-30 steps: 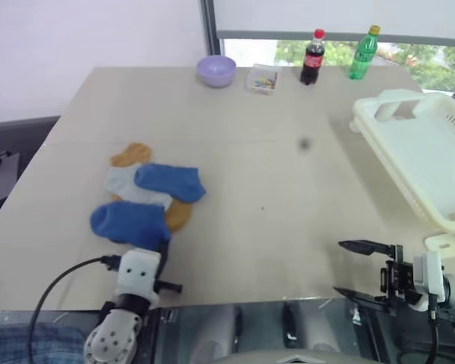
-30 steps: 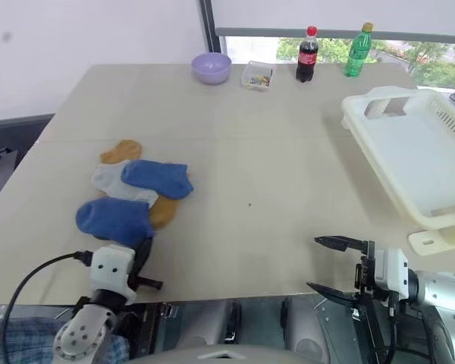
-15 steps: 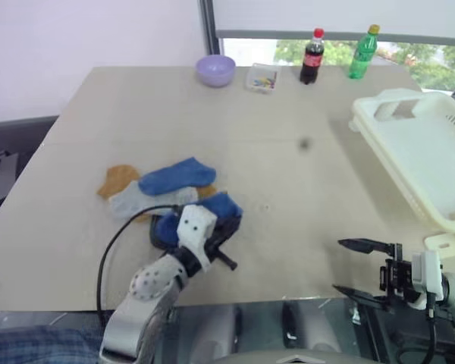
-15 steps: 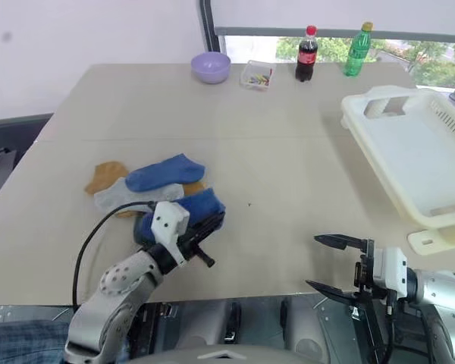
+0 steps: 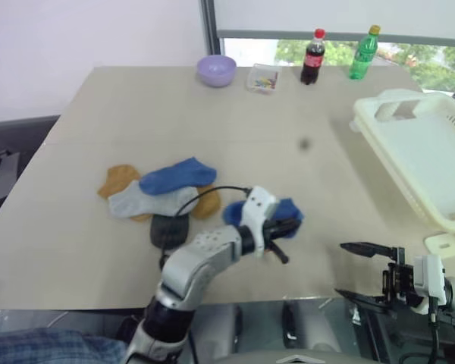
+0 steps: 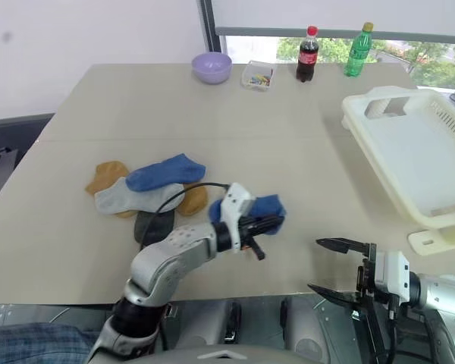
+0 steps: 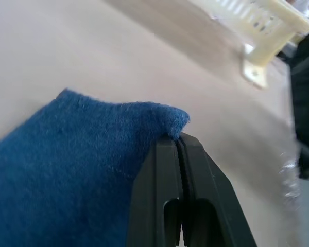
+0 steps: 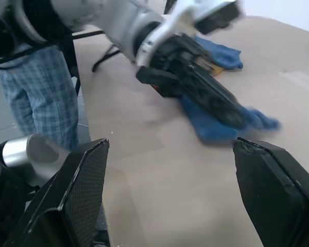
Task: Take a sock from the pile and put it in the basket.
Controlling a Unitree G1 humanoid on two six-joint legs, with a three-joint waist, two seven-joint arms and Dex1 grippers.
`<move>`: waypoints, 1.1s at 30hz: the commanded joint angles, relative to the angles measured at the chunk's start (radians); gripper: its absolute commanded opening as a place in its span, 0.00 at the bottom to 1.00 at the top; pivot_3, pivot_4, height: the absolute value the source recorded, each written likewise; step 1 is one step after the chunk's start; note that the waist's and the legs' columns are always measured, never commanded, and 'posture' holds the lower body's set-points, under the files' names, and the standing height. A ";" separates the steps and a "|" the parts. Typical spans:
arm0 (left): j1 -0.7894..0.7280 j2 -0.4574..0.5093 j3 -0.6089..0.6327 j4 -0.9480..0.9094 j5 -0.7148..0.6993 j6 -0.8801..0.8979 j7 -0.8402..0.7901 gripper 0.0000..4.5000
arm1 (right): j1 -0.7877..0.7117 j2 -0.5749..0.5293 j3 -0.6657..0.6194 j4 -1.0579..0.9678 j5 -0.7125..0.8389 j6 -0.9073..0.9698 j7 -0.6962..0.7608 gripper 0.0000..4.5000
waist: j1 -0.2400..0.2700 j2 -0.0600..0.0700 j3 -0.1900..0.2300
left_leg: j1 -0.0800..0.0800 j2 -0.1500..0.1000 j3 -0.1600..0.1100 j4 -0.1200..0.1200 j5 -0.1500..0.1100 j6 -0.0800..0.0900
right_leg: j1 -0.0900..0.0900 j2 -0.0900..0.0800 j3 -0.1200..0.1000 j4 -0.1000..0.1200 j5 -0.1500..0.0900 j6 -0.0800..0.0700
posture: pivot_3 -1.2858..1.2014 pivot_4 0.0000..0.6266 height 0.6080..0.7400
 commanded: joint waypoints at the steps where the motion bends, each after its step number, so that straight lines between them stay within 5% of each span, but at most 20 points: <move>1: -0.047 -0.057 -0.026 0.037 -0.035 0.074 0.017 0.01 | 0.004 -0.015 -0.035 -0.024 0.020 -0.015 -0.003 0.87 | -0.002 0.000 0.000 | 0.000 0.000 0.000 0.000 0.000 0.000 | 0.000 0.000 0.000 0.000 0.000 0.000 | 0.52 0.24 0.96; 4: -0.075 -0.134 -0.022 0.089 -0.040 0.091 0.050 0.01 | 0.006 -0.022 -0.052 -0.018 0.018 -0.022 -0.003 0.87 | -0.001 0.000 0.000 | 0.000 0.000 0.000 0.000 0.000 0.000 | 0.000 0.001 0.000 0.000 0.000 0.000 | 0.52 0.24 0.96; 13: -0.114 -0.181 0.048 0.127 -0.030 0.078 0.107 0.70 | 0.007 -0.023 -0.070 -0.020 0.022 -0.016 -0.009 0.87 | -0.001 0.000 0.000 | 0.000 0.000 -0.001 0.000 0.000 0.000 | 0.000 0.001 0.000 0.000 0.000 0.000 | 0.52 0.24 0.96; 20: -0.208 -0.092 0.146 0.176 -0.014 -0.033 0.053 0.70 | -0.020 -0.024 -0.057 -0.037 0.021 0.001 -0.037 0.87 | -0.001 0.000 0.000 | 0.000 0.000 -0.001 0.000 0.000 0.000 | 0.000 0.001 0.000 0.000 0.000 0.000 | 0.52 0.24 0.96; 28: -0.270 0.071 0.217 0.249 0.240 -0.166 0.273 0.70 | -0.050 -0.018 -0.041 -0.033 0.011 0.007 -0.055 0.87 | -0.001 0.000 0.000 | 0.000 0.000 0.000 0.000 0.000 0.000 | 0.000 0.001 0.001 0.000 0.000 0.000 | 0.52 0.24 0.96; 33: -0.210 0.090 0.254 0.169 0.315 -0.178 0.371 0.70 | -0.048 -0.013 -0.039 -0.041 0.017 0.011 -0.069 0.87 | 0.003 0.000 0.000 | -0.001 -0.001 -0.001 0.000 0.000 0.000 | 0.000 -0.001 0.000 0.000 0.001 0.000 | 0.52 0.24 0.96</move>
